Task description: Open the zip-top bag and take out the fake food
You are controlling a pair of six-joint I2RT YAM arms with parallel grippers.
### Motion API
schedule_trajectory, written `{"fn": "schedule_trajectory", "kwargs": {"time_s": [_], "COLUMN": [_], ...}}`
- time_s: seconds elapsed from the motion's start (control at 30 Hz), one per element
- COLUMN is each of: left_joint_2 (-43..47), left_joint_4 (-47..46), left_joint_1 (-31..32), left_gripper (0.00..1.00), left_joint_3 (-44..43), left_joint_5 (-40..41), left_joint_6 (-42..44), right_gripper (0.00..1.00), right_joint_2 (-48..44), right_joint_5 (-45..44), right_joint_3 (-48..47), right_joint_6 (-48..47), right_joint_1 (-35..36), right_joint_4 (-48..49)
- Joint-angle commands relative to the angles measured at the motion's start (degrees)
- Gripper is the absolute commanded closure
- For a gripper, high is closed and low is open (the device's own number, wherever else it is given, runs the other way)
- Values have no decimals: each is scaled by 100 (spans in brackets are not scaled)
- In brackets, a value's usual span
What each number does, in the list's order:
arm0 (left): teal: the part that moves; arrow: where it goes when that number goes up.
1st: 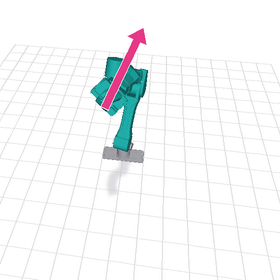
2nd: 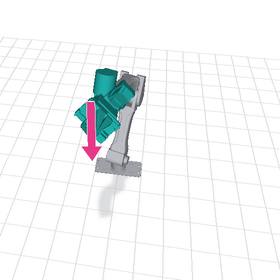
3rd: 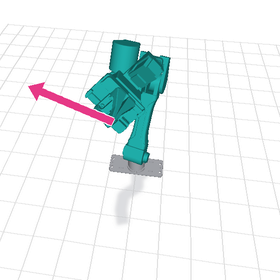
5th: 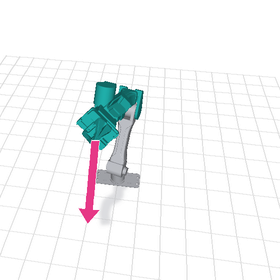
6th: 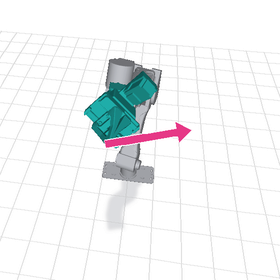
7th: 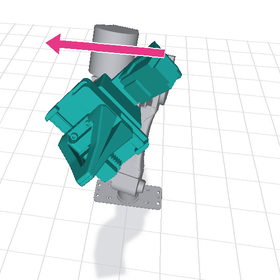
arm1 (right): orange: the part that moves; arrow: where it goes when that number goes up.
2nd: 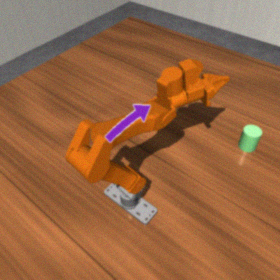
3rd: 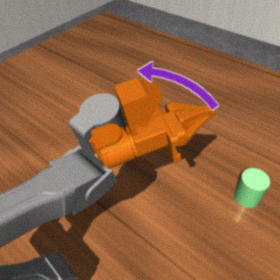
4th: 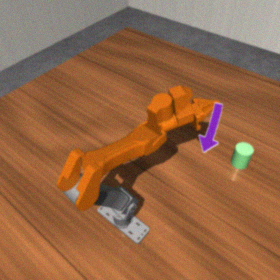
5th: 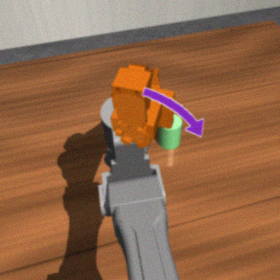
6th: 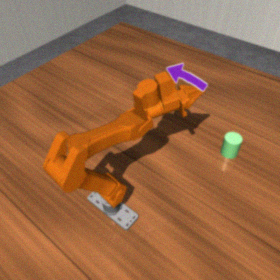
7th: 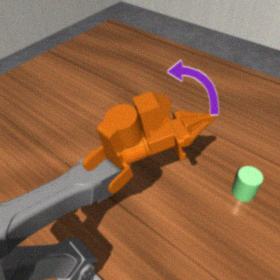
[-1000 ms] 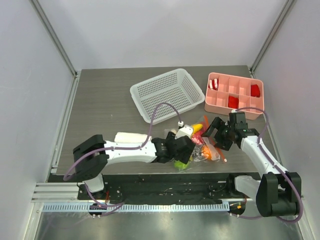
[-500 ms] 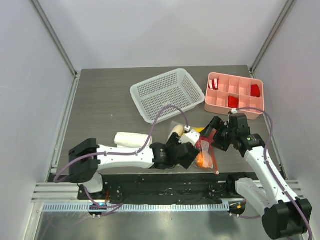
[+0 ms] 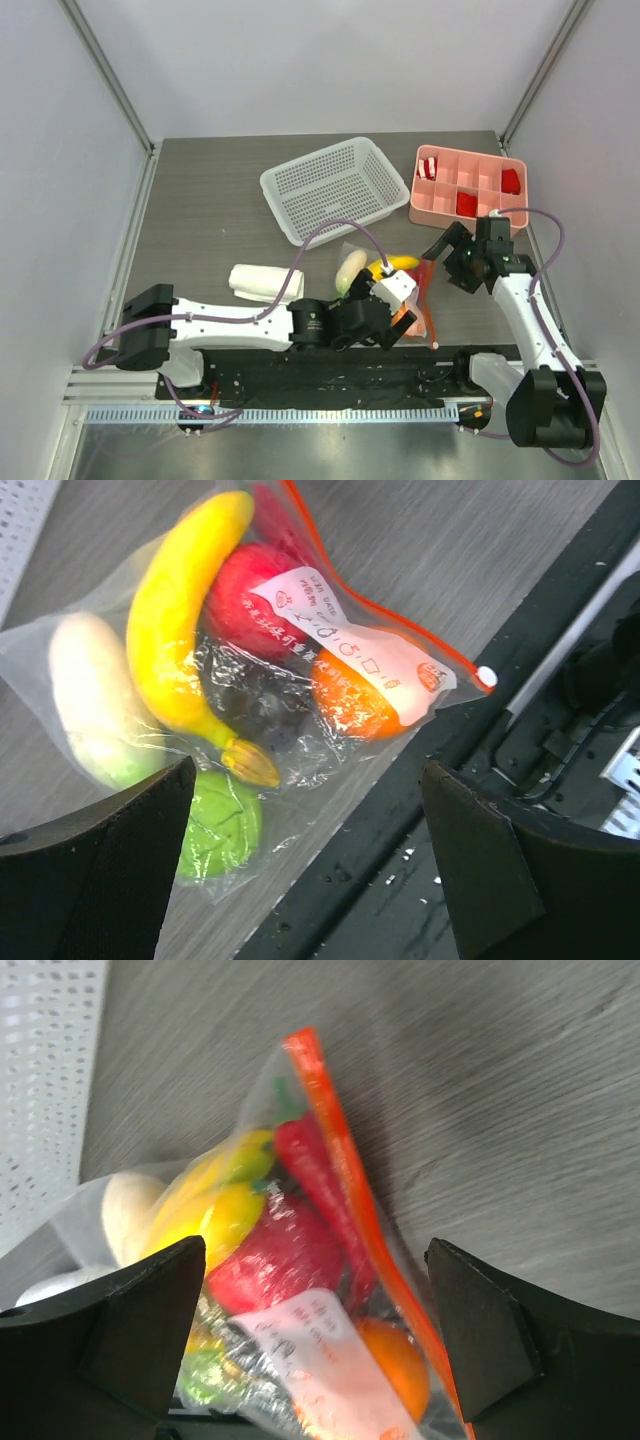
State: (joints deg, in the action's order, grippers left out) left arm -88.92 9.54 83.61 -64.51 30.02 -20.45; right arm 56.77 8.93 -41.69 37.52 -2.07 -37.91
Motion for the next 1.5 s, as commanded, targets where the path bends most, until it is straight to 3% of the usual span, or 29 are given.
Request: {"fn": "schedule_trajectory", "kwargs": {"time_s": [0.0,0.1,0.27,0.47,0.53,0.67,0.83,0.93,1.07,1.17,1.33,1.47], "left_joint_2": [411,692,1359,1957,2028,2116,2125,2046,1792,1484,825,140], "left_joint_4": [-41,109,57,-40,-31,4,-31,266,399,365,355,575], "left_joint_1": [-144,-179,-302,-346,-390,-425,-670,-1144,-2372,-2901,-3035,-3176], "left_gripper": [8,6,6,4,4,4,1,1,0,0,0,0], "left_joint_3": [-386,-387,-53,421,501,589,501,185,-210,-465,-834,-1107], "left_joint_5": [-637,-848,-1156,-981,-893,-875,-954,-1453,-2874,-3562,-4398,-4514], "left_joint_6": [-398,-565,-820,-899,-1013,-1128,-1154,-1365,-1024,-795,39,462], "right_gripper": [2,2,3,28,53,69,96,99,99,99,99,96], "right_joint_2": [289,422,1107,1977,1934,1557,1530,1565,1644,1626,1592,1442], "right_joint_5": [697,540,1250,2032,2026,1656,1761,2093,2727,2939,3071,3184], "right_joint_3": [669,881,1084,821,759,496,-356,-787,-1279,-1621,-2071,-2176], "right_joint_6": [186,212,177,-95,-139,-446,-1043,-1342,-1493,-1615,-1862,-1818], "right_joint_1": [-329,-417,-435,-233,-93,127,426,479,566,890,1419,1437], "right_joint_4": [1433,2145,3701,4213,4152,3591,2808,2509,2297,2009,1436,1357]}}
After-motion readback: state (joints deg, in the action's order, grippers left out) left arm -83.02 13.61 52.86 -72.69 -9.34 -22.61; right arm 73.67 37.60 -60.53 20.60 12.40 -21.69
